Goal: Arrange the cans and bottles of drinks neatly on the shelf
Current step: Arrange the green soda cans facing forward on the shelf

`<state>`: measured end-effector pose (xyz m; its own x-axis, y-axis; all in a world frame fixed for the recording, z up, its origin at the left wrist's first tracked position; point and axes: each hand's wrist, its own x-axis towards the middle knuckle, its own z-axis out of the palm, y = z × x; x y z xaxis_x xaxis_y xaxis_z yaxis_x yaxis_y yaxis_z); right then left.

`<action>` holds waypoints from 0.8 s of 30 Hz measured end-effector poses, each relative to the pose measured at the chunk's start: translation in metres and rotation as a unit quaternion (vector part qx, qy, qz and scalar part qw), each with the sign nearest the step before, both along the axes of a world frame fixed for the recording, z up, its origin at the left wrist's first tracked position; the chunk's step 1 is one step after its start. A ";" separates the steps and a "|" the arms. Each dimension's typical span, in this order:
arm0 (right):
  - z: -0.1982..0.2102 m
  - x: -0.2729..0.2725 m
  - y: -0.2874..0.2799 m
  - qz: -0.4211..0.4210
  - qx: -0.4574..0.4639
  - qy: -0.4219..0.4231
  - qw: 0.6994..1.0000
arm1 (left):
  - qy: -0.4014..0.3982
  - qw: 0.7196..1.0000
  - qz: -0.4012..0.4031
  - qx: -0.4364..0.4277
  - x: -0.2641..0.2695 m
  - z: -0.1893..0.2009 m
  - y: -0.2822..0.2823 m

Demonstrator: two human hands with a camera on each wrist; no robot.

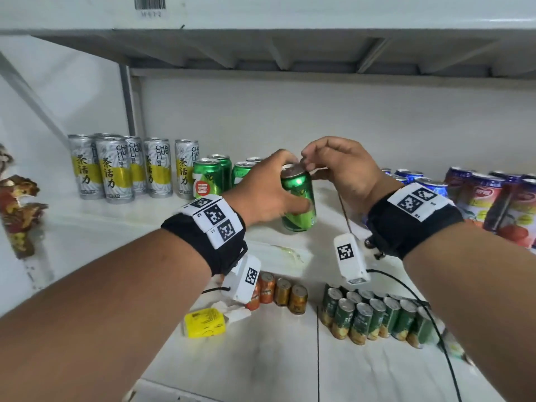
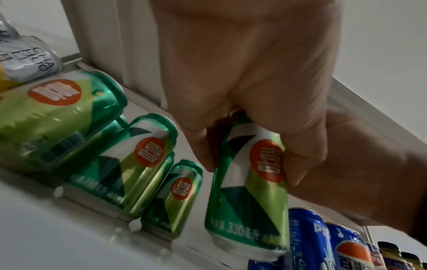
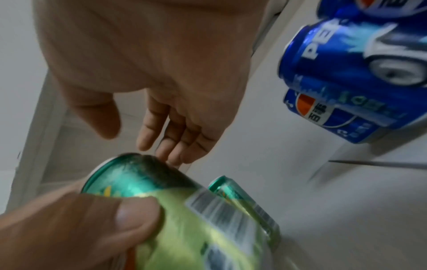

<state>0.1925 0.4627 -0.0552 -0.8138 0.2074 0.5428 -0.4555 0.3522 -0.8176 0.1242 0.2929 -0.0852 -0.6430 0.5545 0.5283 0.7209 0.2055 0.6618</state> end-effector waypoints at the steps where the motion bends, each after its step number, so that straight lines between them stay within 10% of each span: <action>1: 0.005 -0.009 0.004 -0.024 0.021 -0.004 0.999 | 0.004 1.000 0.012 -0.010 0.000 0.001 0.004; 10: 0.014 -0.099 0.033 -0.137 0.349 -0.094 0.922 | 0.032 0.984 0.152 -0.086 -0.021 0.012 0.014; 24: 0.017 -0.095 0.055 -0.102 0.387 -0.153 0.904 | 0.024 0.972 0.186 -0.145 -0.031 0.020 0.036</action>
